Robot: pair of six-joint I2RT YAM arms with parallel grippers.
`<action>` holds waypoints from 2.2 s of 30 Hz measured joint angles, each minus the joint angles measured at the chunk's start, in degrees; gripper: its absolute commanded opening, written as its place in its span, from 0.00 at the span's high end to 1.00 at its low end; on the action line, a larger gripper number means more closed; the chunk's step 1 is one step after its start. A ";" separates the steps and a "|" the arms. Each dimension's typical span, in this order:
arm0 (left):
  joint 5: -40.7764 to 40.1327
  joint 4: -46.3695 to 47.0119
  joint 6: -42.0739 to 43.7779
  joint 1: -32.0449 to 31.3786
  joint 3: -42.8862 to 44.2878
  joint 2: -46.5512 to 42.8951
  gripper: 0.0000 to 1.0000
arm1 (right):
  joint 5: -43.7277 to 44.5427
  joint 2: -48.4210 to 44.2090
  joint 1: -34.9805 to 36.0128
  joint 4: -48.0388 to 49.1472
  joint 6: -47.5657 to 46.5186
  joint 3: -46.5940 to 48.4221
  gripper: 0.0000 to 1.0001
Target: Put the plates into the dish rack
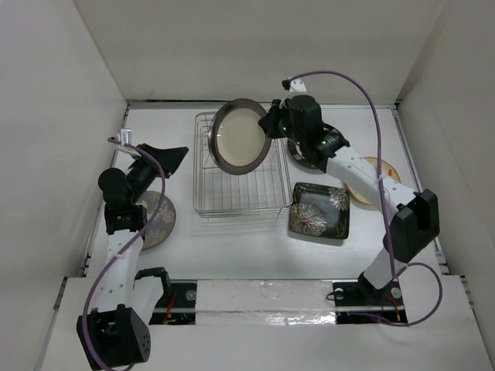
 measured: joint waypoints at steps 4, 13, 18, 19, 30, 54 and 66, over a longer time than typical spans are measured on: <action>-0.61 -4.39 3.76 -3.45 1.46 -0.28 1.00 | 14.56 7.93 2.93 -8.94 -4.87 16.61 1.00; -2.38 -10.88 9.01 -9.11 4.15 -0.68 1.00 | 35.78 21.53 8.68 -21.92 -9.70 37.55 1.00; -2.38 -11.52 9.05 -9.33 4.20 0.44 1.00 | 41.27 28.30 11.72 -26.21 -10.32 44.11 1.00; -2.43 -11.65 9.05 -9.33 4.20 0.52 1.00 | 42.01 29.44 12.22 -26.73 -10.60 45.16 1.00; -2.62 -11.74 8.96 -9.33 4.20 1.07 1.00 | 47.74 32.37 14.23 -27.56 -15.34 48.96 1.00; -3.93 -11.76 8.81 -9.33 4.20 1.20 1.00 | 48.63 40.30 17.14 -24.20 -21.68 59.76 1.00; -4.90 -11.78 8.83 -9.33 4.20 1.20 1.00 | 48.33 43.15 17.11 -23.98 -19.30 59.76 1.00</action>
